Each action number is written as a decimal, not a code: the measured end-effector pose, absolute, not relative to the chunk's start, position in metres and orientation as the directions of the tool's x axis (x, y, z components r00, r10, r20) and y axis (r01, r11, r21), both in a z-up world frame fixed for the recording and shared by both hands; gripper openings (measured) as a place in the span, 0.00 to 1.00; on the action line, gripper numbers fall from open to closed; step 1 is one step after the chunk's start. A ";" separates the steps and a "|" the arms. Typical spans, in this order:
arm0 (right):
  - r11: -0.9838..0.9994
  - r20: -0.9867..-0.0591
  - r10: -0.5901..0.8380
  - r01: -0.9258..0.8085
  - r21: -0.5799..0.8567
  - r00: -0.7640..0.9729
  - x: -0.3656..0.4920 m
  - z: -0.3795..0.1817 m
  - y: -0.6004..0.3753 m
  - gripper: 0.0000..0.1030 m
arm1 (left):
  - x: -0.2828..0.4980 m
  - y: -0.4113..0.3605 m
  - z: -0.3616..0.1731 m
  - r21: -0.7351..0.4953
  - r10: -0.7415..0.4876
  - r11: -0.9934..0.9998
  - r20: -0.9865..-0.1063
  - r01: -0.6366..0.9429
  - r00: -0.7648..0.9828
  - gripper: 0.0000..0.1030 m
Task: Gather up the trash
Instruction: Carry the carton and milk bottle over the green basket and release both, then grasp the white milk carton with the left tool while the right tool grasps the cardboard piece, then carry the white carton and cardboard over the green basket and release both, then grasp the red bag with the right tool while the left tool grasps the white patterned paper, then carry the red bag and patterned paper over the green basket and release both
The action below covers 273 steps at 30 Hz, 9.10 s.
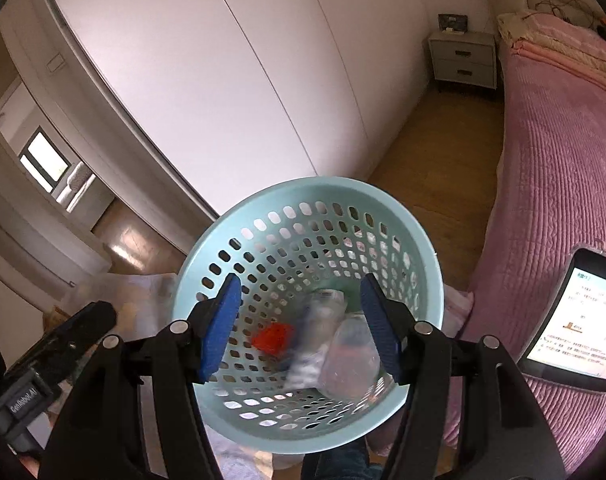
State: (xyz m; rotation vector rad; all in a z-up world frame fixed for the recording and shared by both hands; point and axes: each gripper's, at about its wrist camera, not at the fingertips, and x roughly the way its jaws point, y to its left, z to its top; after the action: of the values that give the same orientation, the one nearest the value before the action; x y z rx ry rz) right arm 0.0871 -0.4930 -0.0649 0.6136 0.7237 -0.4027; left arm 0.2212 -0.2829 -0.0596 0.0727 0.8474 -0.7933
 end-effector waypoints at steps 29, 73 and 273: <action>0.921 -0.682 0.071 0.214 0.325 0.728 0.130 -0.037 -0.333 0.57 | 0.287 -0.011 -0.016 -0.404 -0.325 0.914 -0.671 0.039 0.666 0.83; 0.958 -0.704 0.154 -0.278 -0.065 0.694 0.235 -0.019 -0.164 0.07 | 0.248 0.025 -0.068 -0.414 -0.396 0.904 -0.710 0.110 0.582 0.51; 0.919 -0.584 0.073 0.173 0.355 0.808 0.082 0.012 -0.389 0.32 | 0.176 -0.109 -0.003 -0.207 -0.591 0.771 -0.585 0.602 0.555 0.01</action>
State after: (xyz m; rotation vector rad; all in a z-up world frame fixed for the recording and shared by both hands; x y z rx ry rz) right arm 0.0819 -0.3893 0.0121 0.4093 0.6318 -0.0552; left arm 0.1756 -0.1090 -0.0025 0.0177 0.6844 -0.7041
